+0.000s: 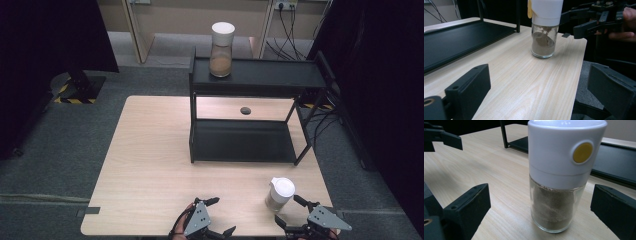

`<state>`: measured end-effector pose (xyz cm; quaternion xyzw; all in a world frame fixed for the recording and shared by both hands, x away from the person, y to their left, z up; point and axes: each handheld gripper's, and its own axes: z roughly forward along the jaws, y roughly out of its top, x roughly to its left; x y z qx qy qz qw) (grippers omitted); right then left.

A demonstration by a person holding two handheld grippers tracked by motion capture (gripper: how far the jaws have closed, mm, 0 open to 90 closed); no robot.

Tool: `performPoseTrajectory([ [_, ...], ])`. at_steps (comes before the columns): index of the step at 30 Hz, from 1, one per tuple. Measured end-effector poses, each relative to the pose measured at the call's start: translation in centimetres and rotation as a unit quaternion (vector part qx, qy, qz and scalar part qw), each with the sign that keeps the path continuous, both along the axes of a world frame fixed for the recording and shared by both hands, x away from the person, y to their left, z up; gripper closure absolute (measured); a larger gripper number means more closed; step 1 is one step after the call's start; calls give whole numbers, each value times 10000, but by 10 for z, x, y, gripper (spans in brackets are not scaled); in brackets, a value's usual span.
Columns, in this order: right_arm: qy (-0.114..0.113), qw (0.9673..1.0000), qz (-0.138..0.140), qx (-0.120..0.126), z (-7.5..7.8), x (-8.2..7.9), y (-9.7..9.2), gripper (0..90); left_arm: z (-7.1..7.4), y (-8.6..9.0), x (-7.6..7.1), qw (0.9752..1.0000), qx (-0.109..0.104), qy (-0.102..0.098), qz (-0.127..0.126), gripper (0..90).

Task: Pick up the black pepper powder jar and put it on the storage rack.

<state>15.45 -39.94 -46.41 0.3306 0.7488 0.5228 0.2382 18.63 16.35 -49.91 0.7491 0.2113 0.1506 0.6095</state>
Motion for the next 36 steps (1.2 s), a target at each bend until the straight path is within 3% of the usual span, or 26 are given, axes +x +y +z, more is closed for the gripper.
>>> performPoseTrajectory([
  [20, 33, 9996, -271, -57, 2, 21, 11, 57, -1, 0, 0, 10000, -26, 64, 39, 47],
  [26, 34, 9997, -235, -105, 3, 29, 14, 122, -2, 1, 1, 10000, -27, 78, 39, 46],
  [36, 71, 9998, -95, -133, 5, 39, 15, 305, -3, 0, 0, 10000, -9, 86, 7, 47],
])
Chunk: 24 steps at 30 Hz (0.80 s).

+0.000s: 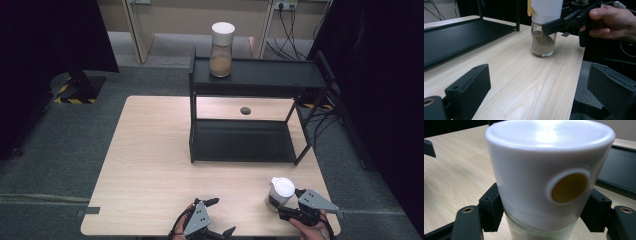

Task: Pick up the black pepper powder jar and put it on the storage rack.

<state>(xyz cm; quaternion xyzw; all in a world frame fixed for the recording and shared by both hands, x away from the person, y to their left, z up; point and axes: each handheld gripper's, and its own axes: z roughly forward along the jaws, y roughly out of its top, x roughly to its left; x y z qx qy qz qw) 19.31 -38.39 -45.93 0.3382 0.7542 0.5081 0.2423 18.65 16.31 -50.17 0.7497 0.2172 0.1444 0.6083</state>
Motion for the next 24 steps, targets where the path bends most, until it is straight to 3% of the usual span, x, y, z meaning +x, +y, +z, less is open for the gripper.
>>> performPoseTrajectory([
  [13, -107, 9999, -58, 76, 5, -7, 4, 307, 0, 0, -1, 10000, -1, 13, -5, 48],
  [24, -220, 9995, 68, 202, 36, -3, 6, 307, -1, 0, -2, 10000, 20, 21, 27, 48],
])
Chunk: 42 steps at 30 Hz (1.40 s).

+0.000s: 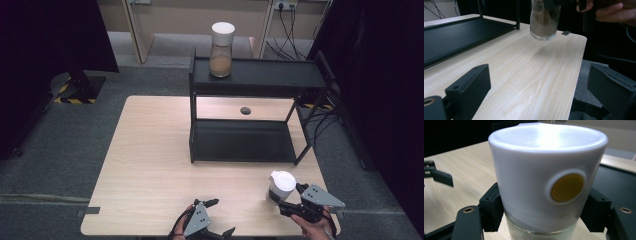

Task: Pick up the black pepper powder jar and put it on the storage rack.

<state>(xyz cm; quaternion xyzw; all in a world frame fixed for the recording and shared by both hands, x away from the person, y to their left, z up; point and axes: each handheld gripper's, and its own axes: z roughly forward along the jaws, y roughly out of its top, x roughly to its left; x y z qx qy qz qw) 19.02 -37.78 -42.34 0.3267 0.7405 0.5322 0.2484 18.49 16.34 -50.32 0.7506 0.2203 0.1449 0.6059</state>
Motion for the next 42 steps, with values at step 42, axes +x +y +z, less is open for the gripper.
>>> performPoseTrajectory([
  [42, -566, 9960, 619, 323, 140, 64, 23, 307, 0, 0, 1, 10000, -13, 11, -44, 49],
])
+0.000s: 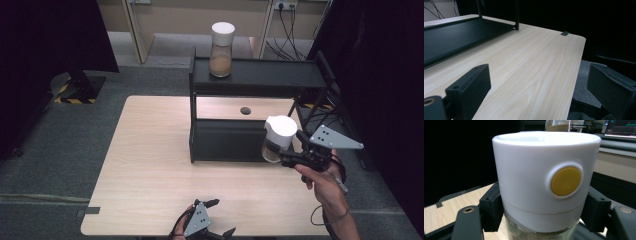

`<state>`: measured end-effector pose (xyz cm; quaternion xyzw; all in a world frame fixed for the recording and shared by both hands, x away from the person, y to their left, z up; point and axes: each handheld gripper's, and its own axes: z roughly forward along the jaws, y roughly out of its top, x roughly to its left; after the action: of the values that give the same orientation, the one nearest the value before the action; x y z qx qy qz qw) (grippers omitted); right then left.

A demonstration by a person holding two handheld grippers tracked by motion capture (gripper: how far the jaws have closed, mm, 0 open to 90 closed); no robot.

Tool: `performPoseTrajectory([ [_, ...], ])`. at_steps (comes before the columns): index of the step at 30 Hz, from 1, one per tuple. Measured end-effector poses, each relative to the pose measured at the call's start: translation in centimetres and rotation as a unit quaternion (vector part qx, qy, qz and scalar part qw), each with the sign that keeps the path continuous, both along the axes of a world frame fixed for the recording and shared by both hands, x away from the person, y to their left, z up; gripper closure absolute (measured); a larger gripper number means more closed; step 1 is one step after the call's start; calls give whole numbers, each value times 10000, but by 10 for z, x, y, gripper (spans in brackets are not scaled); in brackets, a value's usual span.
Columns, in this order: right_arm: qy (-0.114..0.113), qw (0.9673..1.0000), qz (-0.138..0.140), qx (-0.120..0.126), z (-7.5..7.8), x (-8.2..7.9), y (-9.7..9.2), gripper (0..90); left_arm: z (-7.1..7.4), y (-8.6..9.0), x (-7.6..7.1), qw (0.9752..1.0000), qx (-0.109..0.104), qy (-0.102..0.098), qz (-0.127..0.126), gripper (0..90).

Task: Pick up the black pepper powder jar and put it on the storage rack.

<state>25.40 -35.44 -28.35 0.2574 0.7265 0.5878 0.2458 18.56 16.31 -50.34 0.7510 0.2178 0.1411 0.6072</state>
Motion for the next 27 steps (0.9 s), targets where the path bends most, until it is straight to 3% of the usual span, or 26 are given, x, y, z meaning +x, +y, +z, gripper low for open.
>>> performPoseTrajectory([
  [4, -41, 10000, -20, -48, 9, 4, 3, 308, 0, 0, 0, 10000, 14, 2, -8, 49],
  [14, -15, 9999, 95, 100, 33, 18, 6, 308, -1, 0, 0, 10000, 15, -1, -7, 49],
  [27, -51, 10000, 46, 40, 61, 35, 20, 308, 0, 0, 0, 10000, 13, 8, -1, 51],
])
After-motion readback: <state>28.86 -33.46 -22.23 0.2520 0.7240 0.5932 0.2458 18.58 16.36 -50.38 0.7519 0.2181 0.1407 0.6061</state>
